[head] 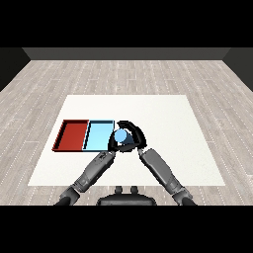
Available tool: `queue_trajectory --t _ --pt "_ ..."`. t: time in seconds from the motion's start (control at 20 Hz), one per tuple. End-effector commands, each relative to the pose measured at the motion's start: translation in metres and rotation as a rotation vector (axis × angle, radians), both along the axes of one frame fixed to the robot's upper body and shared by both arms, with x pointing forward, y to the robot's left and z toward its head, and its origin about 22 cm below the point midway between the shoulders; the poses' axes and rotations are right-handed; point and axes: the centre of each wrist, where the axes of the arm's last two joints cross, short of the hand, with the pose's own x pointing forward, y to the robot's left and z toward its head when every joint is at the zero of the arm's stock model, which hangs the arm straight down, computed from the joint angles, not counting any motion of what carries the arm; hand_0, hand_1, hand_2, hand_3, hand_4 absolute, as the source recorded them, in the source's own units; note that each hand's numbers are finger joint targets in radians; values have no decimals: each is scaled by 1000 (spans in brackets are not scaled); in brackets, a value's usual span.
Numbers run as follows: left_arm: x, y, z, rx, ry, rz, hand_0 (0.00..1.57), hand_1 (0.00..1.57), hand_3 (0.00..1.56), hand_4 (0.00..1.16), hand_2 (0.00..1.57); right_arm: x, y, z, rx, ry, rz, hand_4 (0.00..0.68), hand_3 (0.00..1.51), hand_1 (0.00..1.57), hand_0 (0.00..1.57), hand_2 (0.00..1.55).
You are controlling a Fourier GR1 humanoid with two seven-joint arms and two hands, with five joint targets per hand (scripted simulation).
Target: Pick the blue can and put it in the blue box
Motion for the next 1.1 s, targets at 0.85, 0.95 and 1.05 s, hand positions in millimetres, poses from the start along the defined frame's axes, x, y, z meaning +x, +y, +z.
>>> queue_trajectory --t 0.85,0.95,1.05 --pt "4 26 0 93 -106 124 1571 1571 1470 1125 1571 -13 -85 17 130 -65 -28 0 0 0 0 0" --pt "26 41 3 94 -107 130 1571 1571 1472 1128 1571 -18 -80 27 102 -80 -70 0 0 0 0 0" --pt "26 60 -8 128 -114 175 1571 1571 1468 1138 1568 -32 -113 24 141 -123 -106 0 0 0 0 0"
